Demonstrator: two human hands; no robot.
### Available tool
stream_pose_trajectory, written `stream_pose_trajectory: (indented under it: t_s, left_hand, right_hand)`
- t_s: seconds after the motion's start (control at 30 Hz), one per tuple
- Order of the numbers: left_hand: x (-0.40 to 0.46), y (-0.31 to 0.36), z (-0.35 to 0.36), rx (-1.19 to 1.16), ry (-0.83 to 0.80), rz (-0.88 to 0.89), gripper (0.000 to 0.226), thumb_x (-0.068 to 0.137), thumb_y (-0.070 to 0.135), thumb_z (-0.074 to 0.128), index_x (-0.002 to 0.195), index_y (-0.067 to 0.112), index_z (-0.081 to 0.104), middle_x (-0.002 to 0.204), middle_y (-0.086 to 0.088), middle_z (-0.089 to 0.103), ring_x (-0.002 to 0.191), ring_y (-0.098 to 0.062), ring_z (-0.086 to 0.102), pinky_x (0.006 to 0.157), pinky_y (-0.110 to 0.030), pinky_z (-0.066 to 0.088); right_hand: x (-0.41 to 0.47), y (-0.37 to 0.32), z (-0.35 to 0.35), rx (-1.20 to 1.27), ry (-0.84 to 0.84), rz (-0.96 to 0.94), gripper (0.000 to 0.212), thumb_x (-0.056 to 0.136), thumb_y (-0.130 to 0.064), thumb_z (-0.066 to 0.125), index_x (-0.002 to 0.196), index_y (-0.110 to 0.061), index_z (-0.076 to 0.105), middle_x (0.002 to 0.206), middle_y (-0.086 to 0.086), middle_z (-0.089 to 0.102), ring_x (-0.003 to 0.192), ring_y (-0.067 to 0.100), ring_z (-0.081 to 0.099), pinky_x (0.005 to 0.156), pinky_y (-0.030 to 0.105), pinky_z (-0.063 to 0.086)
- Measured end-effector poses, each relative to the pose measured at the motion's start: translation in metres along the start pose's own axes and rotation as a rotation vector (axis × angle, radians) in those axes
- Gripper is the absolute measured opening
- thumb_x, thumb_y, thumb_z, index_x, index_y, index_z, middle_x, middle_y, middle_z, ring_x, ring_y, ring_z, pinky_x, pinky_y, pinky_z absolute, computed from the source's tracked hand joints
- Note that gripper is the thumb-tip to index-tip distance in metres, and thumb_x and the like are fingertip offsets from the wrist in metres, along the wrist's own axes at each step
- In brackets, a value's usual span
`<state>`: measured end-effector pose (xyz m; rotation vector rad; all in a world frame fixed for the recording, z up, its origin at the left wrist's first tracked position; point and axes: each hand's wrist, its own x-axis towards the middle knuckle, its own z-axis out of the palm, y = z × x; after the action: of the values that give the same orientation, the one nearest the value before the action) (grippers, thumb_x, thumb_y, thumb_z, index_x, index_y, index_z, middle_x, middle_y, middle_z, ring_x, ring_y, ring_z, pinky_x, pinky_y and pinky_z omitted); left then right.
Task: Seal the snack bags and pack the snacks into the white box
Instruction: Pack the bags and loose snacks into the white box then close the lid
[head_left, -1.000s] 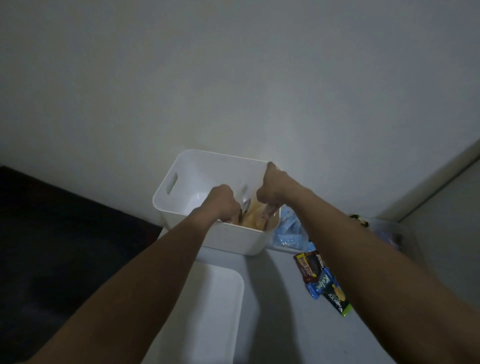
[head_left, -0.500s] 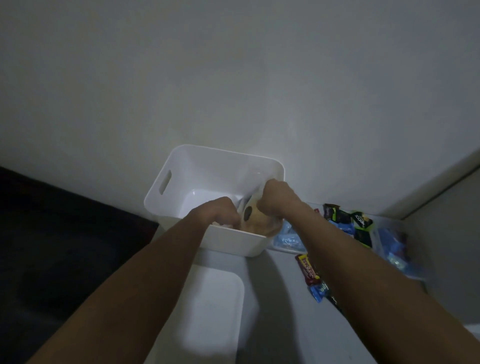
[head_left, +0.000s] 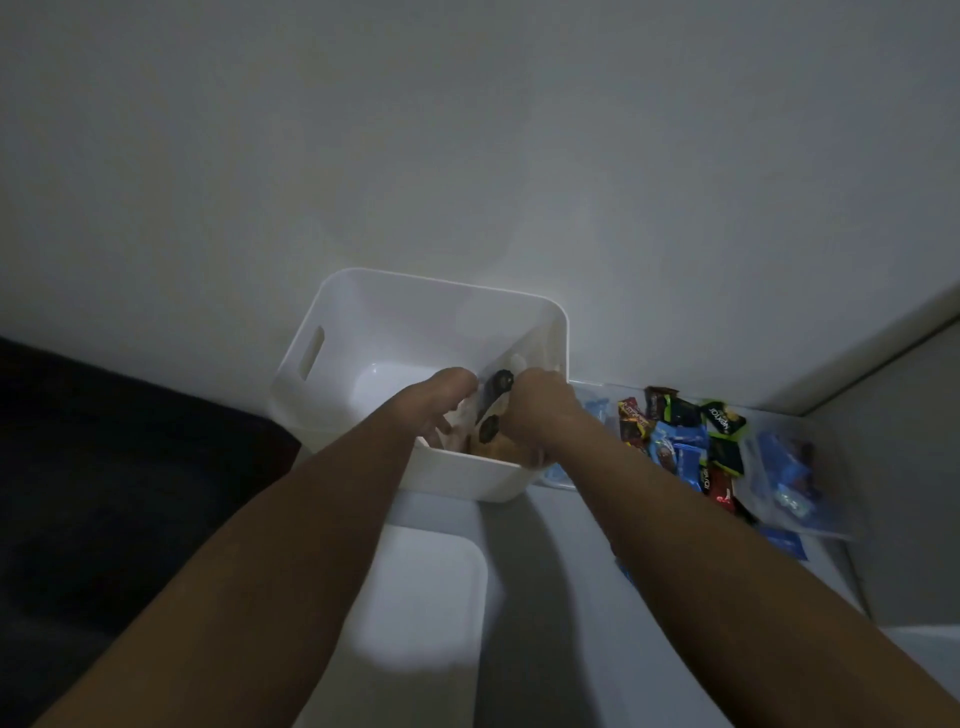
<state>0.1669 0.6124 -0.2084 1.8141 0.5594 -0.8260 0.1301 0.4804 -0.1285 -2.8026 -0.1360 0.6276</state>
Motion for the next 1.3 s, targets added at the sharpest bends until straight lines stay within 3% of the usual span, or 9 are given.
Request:
stream_pose_trajectory:
  t_s: [0.2, 0.47, 0.53, 0.6, 0.67, 0.77, 0.93, 1.13, 1.3]
  left_hand:
    - [0.000, 0.009, 0.005, -0.029, -0.024, -0.015, 0.025, 0.092, 0.017, 0.049, 0.114, 0.008, 0.042, 0.129, -0.017, 0.042, 0.114, -0.044, 0.051, 0.090, -0.059, 0.049]
    - [0.022, 0.021, 0.018, 0.019, 0.001, -0.001, 0.054, 0.093, 0.046, 0.046, 0.137, 0.014, 0.041, 0.138, -0.011, 0.046, 0.125, -0.038, 0.042, 0.098, -0.051, 0.036]
    - [0.027, 0.024, 0.023, -0.033, -0.016, -0.007, 0.051, 0.093, 0.049, 0.046, 0.131, 0.014, 0.046, 0.132, -0.009, 0.052, 0.110, -0.032, 0.050, 0.089, -0.043, 0.043]
    - [0.029, 0.024, 0.025, -0.083, -0.005, 0.012, 0.035, 0.096, 0.044, 0.045, 0.116, 0.016, 0.050, 0.104, -0.006, 0.058, 0.081, -0.021, 0.053, 0.060, -0.025, 0.047]
    - [0.030, 0.024, 0.026, -0.105, -0.008, 0.013, 0.027, 0.098, 0.040, 0.045, 0.110, 0.017, 0.051, 0.084, -0.001, 0.055, 0.070, -0.016, 0.049, 0.047, -0.025, 0.040]
    - [0.035, 0.024, 0.024, -0.127, -0.029, 0.018, 0.034, 0.095, 0.045, 0.044, 0.111, 0.016, 0.054, 0.100, -0.005, 0.060, 0.088, -0.022, 0.054, 0.071, -0.031, 0.040]
    - [0.035, 0.027, 0.025, -0.136, -0.063, 0.035, 0.050, 0.096, 0.049, 0.039, 0.123, 0.011, 0.058, 0.110, -0.009, 0.062, 0.086, -0.021, 0.055, 0.059, -0.031, 0.036]
    - [0.039, 0.022, 0.020, -0.096, -0.033, 0.003, 0.075, 0.087, 0.073, 0.026, 0.138, 0.023, 0.046, 0.145, -0.010, 0.043, 0.131, -0.038, 0.039, 0.106, -0.061, 0.026]
    - [0.039, 0.022, 0.014, -0.182, -0.081, 0.013, 0.075, 0.086, 0.074, 0.028, 0.135, 0.021, 0.047, 0.143, -0.010, 0.045, 0.127, -0.036, 0.042, 0.100, -0.056, 0.028]
  right_hand:
    - [0.001, 0.005, -0.006, 0.021, 0.193, 0.001, 0.031, 0.086, -0.011, 0.064, 0.114, 0.001, 0.056, 0.118, 0.018, 0.057, 0.107, 0.034, 0.059, 0.089, 0.037, 0.050]
    - [0.000, 0.010, -0.001, 0.067, 0.172, 0.006, 0.033, 0.087, -0.008, 0.059, 0.117, 0.000, 0.046, 0.116, 0.021, 0.057, 0.109, 0.038, 0.056, 0.086, 0.041, 0.047]
    - [0.000, 0.012, 0.002, 0.043, 0.163, -0.001, 0.035, 0.086, -0.009, 0.060, 0.117, 0.000, 0.045, 0.117, 0.020, 0.057, 0.108, 0.037, 0.057, 0.085, 0.040, 0.047]
    - [0.000, 0.014, 0.001, 0.049, 0.193, -0.008, 0.034, 0.087, -0.008, 0.060, 0.116, -0.002, 0.046, 0.116, 0.019, 0.058, 0.105, 0.036, 0.058, 0.082, 0.038, 0.047]
    - [0.000, 0.015, -0.003, 0.057, 0.239, -0.011, 0.034, 0.086, -0.008, 0.060, 0.116, -0.002, 0.044, 0.113, 0.020, 0.057, 0.104, 0.037, 0.057, 0.076, 0.037, 0.043]
    - [0.001, 0.014, -0.007, 0.080, 0.231, 0.003, 0.038, 0.087, -0.010, 0.060, 0.119, -0.002, 0.041, 0.114, 0.020, 0.055, 0.106, 0.038, 0.055, 0.074, 0.036, 0.040]
    - [0.012, 0.006, 0.005, 0.197, 0.030, 0.044, 0.042, 0.093, -0.021, 0.056, 0.129, -0.005, 0.041, 0.127, 0.015, 0.054, 0.114, 0.032, 0.055, 0.089, 0.036, 0.045]
    - [0.031, 0.000, 0.020, 0.311, 0.003, 0.088, 0.049, 0.096, -0.020, 0.051, 0.141, -0.009, 0.035, 0.136, 0.016, 0.049, 0.122, 0.032, 0.051, 0.094, 0.035, 0.043]
    - [0.034, 0.003, 0.028, 0.250, 0.067, 0.014, 0.033, 0.092, -0.015, 0.053, 0.123, -0.005, 0.057, 0.118, 0.017, 0.064, 0.110, 0.035, 0.060, 0.085, 0.034, 0.047]
